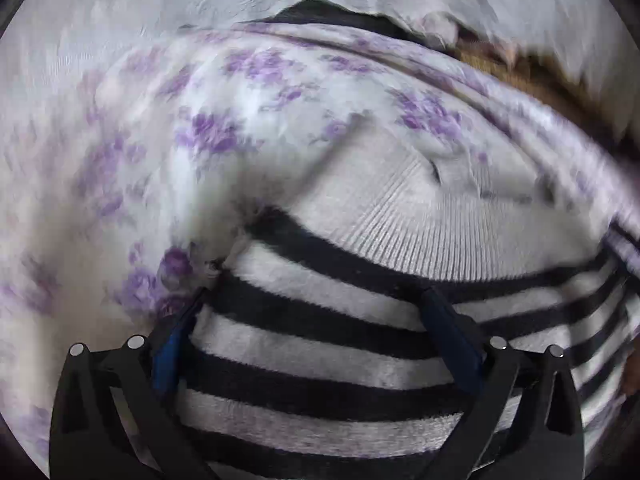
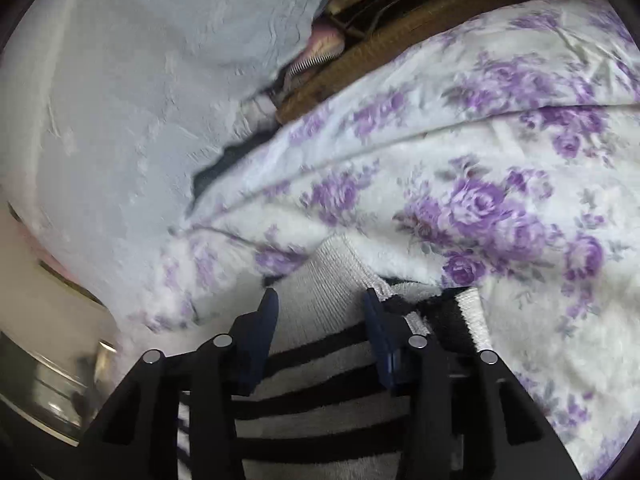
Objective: Fold small clothes
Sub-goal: 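Press the folded sweater flat with both grippers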
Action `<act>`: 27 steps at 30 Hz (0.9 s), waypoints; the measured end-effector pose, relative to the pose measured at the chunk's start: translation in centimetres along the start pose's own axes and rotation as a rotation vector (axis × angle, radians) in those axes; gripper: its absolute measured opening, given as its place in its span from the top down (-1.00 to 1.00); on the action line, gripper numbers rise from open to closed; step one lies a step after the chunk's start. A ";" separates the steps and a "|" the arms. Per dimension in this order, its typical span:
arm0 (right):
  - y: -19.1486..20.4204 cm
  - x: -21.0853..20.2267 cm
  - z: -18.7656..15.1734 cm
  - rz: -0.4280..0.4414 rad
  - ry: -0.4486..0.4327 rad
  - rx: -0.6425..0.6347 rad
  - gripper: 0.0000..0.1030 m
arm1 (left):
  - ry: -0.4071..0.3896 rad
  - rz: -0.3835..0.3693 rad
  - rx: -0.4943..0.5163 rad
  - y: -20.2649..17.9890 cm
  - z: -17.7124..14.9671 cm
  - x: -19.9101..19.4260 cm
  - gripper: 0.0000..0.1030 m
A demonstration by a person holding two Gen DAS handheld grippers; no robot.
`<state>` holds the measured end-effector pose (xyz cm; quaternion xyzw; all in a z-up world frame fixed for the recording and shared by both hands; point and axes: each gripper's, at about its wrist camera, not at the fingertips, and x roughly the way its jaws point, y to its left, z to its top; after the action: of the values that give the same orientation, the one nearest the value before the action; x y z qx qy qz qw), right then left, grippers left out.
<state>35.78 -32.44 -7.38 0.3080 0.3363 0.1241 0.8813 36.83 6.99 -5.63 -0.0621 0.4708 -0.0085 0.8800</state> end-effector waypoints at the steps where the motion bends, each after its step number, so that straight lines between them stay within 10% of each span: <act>1: 0.5 -0.7 -0.2 -0.031 -0.029 -0.030 0.10 | -0.017 0.001 -0.027 0.5 0.2 -0.9 -0.91; 8: 10.2 -1.2 -5.6 -0.138 -0.013 -0.497 -0.39 | -0.164 0.006 0.107 -2.6 -2.1 -5.7 -0.91; 12: 11.3 3.9 -9.7 -0.302 0.120 -0.688 -0.53 | -0.123 0.141 0.273 -6.4 -3.9 -2.5 -0.92; 16: 10.9 2.0 -9.4 -0.286 0.071 -0.633 -0.50 | -0.200 0.199 0.297 -7.0 -4.8 -3.4 -0.92; 21: 12.3 -4.8 -11.2 -0.196 -0.059 -0.618 -0.52 | -0.223 0.045 0.221 -5.8 -7.2 -7.1 -0.91; 27: 11.3 -3.2 -14.4 -0.249 0.098 -0.645 -0.67 | -0.186 0.152 0.321 -7.2 -10.6 -6.2 -0.92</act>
<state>23.62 -18.39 -7.08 -0.0360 0.3564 0.1303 0.9245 24.89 -0.78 -5.45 0.1143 0.3833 -0.0115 0.9164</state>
